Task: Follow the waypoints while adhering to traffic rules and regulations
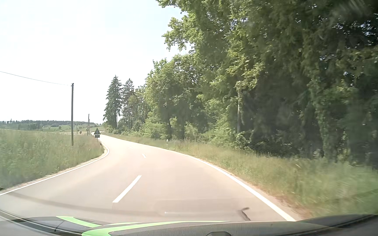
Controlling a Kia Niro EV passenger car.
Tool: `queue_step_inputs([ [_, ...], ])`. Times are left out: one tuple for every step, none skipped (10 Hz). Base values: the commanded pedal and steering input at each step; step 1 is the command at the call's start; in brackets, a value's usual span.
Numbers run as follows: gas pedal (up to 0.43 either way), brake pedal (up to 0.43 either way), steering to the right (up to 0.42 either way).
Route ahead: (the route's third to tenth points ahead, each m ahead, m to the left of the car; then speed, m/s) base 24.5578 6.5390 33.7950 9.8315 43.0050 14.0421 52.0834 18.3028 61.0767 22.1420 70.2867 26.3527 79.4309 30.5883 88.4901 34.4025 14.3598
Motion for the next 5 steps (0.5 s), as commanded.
queue_step_inputs([
  [0.118,0.000,-0.066],
  [0.118,0.000,-0.066],
  [0.118,0.000,-0.067],
  [0.118,0.000,-0.068],
  [0.118,0.000,-0.068],
])
